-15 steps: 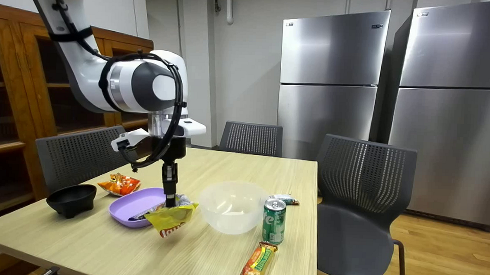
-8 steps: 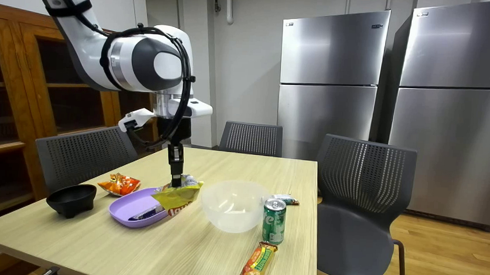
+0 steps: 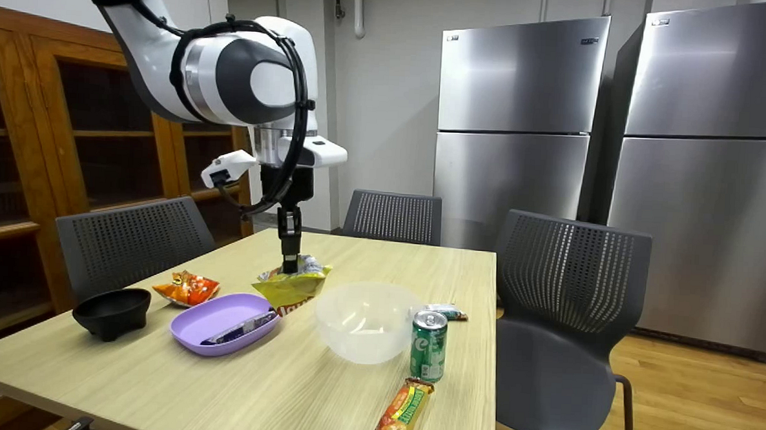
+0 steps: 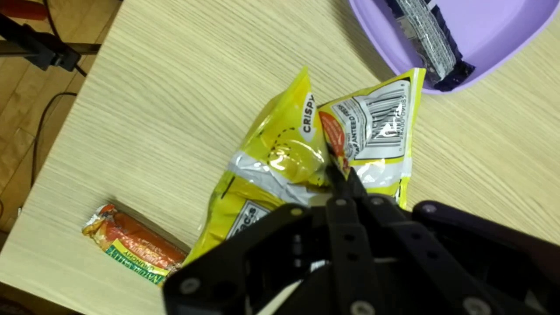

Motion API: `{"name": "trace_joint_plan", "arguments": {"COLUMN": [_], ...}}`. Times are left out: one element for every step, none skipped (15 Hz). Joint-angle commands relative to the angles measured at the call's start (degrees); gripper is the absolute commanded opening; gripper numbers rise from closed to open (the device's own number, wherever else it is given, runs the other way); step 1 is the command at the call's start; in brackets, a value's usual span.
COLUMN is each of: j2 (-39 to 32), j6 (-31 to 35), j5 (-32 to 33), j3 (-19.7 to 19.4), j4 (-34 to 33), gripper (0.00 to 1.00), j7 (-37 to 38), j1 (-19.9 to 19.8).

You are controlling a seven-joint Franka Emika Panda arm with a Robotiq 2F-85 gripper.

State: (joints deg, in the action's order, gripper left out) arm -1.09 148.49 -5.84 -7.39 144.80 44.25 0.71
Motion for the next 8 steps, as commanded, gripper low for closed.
{"name": "trace_joint_plan", "arguments": {"j2": [-0.9,-1.8,-2.5,-3.5,-4.7,-5.8,-6.9,-8.1], "j6": [-4.0,-4.6,-5.2,-5.8,-6.3,-6.8,-7.2,-7.4], "j5": [-4.7,-5.8,-6.6,-7.5,-8.1,-8.7,-9.1,-9.1], "j3": [0.2,-0.1,-0.4,-0.6,-1.0,-1.2,-1.4,-1.6], "j4": [-4.4,-5.7,-7.0,-8.4,-9.9,-11.2,-12.5,-13.7], "gripper": [0.0,0.0,0.0,0.0,0.0,0.0,0.0,0.0], "j7": [-3.3,-3.5,-3.5,-3.7,-3.5,-3.5,-3.4,-2.8], "j1": [-3.2,-4.0,-4.6,-5.3,-5.8,-6.3,-6.7,-6.9]}}
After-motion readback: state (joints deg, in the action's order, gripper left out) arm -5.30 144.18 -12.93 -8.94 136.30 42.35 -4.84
